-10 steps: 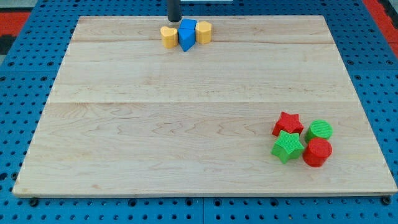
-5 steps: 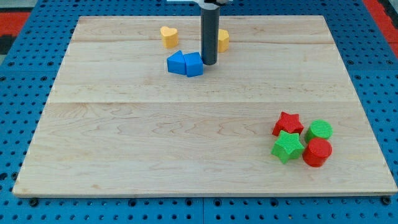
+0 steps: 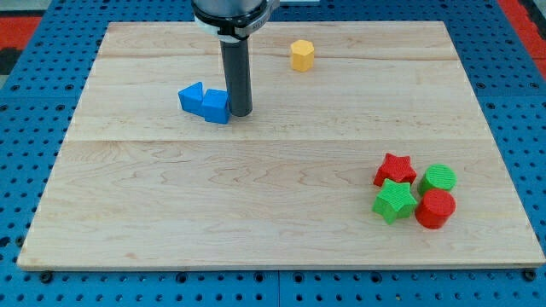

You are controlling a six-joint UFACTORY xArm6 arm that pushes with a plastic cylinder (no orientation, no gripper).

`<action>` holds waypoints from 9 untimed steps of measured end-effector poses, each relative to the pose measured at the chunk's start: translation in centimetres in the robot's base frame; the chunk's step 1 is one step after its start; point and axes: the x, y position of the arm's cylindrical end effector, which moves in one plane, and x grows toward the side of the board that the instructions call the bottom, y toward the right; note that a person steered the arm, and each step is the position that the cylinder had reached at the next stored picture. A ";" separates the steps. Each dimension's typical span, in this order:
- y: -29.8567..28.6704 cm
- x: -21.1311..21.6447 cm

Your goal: Push the blue blocks towards diagonal left bottom to the yellow hexagon

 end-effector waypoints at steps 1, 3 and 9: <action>0.1 -3.7; -6.1 -5.2; -8.6 4.1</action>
